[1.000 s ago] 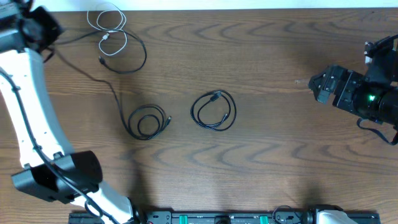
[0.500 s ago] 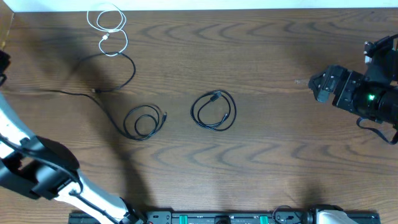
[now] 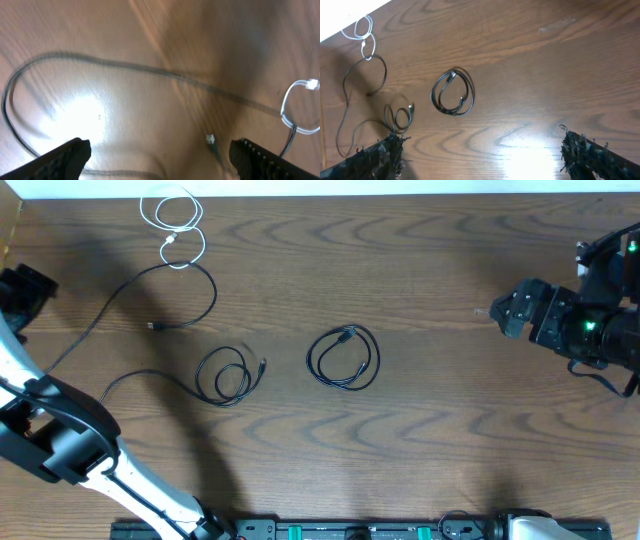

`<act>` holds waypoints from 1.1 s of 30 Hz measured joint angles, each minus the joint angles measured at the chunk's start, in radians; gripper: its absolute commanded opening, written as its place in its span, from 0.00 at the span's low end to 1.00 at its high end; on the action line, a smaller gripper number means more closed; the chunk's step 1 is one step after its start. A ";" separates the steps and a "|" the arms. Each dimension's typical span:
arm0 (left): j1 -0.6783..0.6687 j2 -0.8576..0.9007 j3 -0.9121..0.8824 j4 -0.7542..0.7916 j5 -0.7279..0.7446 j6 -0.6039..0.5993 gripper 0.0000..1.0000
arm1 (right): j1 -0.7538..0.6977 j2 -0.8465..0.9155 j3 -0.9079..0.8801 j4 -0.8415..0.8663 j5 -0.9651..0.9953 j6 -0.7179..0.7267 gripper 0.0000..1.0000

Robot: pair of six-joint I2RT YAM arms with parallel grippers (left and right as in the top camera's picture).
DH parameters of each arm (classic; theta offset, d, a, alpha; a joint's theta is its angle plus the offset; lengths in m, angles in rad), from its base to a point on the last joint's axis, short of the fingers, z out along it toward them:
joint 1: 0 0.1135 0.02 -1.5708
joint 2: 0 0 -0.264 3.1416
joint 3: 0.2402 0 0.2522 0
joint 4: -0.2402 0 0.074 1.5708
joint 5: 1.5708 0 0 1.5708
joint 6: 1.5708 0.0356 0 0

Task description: Untangle cables

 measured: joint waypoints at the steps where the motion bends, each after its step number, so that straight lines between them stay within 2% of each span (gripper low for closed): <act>1: -0.007 0.000 0.000 -0.035 -0.006 -0.019 0.93 | 0.000 0.005 0.000 -0.001 -0.007 -0.004 0.99; 7: -0.028 0.000 -0.002 -0.256 -0.158 -0.193 0.93 | 0.003 0.031 0.000 -0.021 -0.037 -0.040 0.99; 13: 0.000 -0.002 -0.078 -0.289 -0.255 -0.273 0.93 | 0.008 0.035 0.000 -0.029 -0.049 -0.090 0.99; 19: 0.052 -0.002 -0.231 -0.195 -0.277 -0.335 0.93 | 0.008 0.035 0.000 -0.045 -0.051 -0.107 0.99; 33: 0.191 -0.004 -0.470 0.084 -0.277 -0.361 0.93 | 0.008 0.035 0.000 -0.027 -0.057 -0.108 0.99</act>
